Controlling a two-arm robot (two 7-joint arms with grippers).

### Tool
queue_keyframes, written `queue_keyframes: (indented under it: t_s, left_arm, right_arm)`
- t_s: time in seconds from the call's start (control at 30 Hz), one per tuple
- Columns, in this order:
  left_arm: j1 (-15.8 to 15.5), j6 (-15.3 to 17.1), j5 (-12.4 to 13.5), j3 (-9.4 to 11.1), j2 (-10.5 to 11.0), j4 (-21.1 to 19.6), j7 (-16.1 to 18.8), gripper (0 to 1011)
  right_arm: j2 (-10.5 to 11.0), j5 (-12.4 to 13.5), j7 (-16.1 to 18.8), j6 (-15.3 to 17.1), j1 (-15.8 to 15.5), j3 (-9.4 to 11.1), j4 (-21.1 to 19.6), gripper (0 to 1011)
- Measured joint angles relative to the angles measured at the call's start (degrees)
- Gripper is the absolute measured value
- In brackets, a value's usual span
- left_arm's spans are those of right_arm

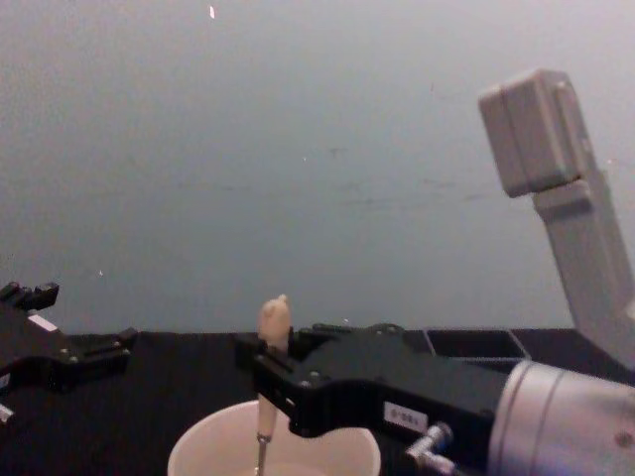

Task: Pick up the stirring spoon with one hand, stir inside the cup, then place it back in its original position.

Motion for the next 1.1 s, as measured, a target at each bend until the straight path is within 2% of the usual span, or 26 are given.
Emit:
queue_keyframes:
  t_s: [0.37, 0.57, 0.83, 1.1]
  left_arm:
    - [0.00, 0.00, 0.00, 0.00, 0.00, 0.00, 0.00, 1001]
    - [0.00, 0.00, 0.00, 0.00, 0.00, 0.00, 0.00, 1001]
    - [0.00, 0.00, 0.00, 0.00, 0.00, 0.00, 0.00, 1001]
    - [0.00, 0.00, 0.00, 0.00, 0.00, 0.00, 0.00, 1001]
  right_arm:
    - [-2.98, -1.60, -1.52, -0.68, 2.78, -0.32, 3.95, 188]
    - [-3.64, -2.44, -2.18, -1.07, 3.51, 0.22, 5.31, 188]
    - [-3.39, -2.89, -2.50, -1.24, 3.35, 1.27, 5.35, 188]
    - [-1.72, -2.01, -1.79, -1.02, 1.79, 2.94, 3.02, 188]
